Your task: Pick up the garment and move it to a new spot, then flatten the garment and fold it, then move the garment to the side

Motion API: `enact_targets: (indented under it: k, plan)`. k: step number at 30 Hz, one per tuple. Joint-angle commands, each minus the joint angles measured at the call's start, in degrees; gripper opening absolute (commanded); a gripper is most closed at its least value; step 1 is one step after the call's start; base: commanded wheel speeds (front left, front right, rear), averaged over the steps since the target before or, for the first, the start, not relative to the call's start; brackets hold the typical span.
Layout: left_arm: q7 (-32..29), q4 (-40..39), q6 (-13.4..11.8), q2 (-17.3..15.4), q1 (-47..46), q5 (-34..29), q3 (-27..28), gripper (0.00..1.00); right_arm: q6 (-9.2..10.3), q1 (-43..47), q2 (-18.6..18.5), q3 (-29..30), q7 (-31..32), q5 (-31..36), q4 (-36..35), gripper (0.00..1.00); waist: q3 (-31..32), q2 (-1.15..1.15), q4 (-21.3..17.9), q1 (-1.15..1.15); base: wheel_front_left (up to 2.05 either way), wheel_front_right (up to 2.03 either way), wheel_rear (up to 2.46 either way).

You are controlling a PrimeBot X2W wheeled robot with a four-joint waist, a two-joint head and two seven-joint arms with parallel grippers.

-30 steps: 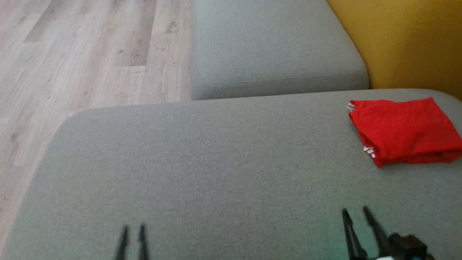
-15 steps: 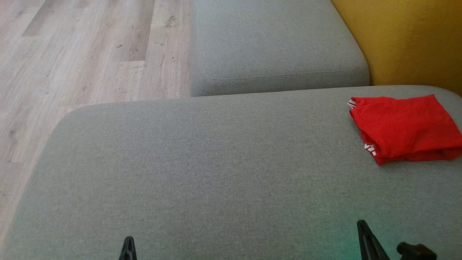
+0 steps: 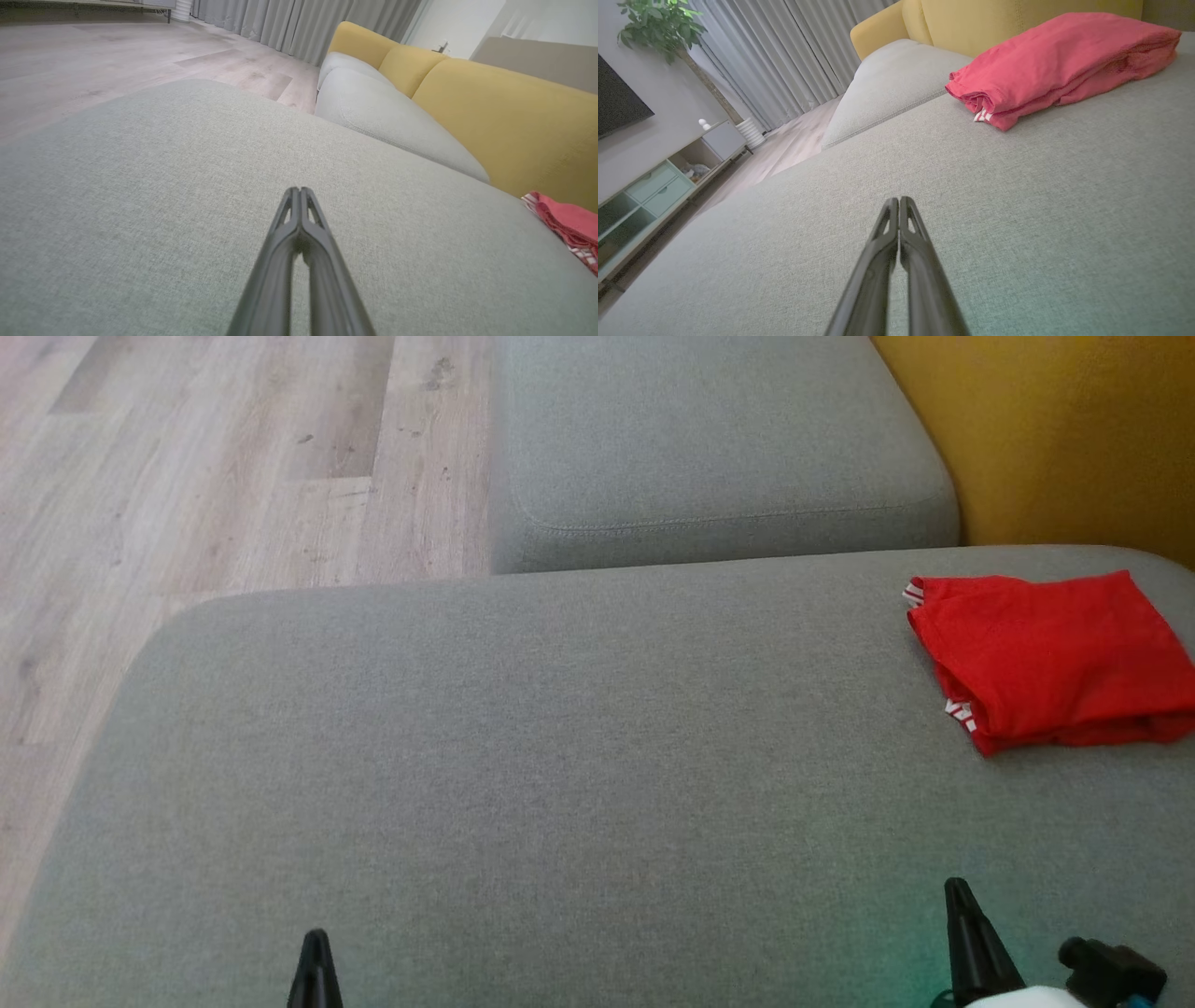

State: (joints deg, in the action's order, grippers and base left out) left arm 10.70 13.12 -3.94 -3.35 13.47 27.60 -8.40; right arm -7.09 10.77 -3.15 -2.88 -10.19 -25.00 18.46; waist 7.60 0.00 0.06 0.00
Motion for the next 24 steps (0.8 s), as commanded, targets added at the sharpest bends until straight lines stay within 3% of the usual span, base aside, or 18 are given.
enact_targets:
  k: [1,24]
  plan:
    - [-0.31,-1.4,0.64,-0.36,-3.28,2.21,1.41,0.0,-0.09,-3.13,-0.1,0.39,0.56,-2.39,-1.95,0.0,-0.17,0.0,0.0,0.0,0.0,0.0,0.0]
    - [-3.8,-0.97,3.12,-0.51,-6.97,16.9,4.04,0.0,-0.16,-6.28,-0.1,2.35,4.17,-17.33,-2.53,0.0,-1.92,0.0,-0.01,0.0,0.0,0.0,0.0]
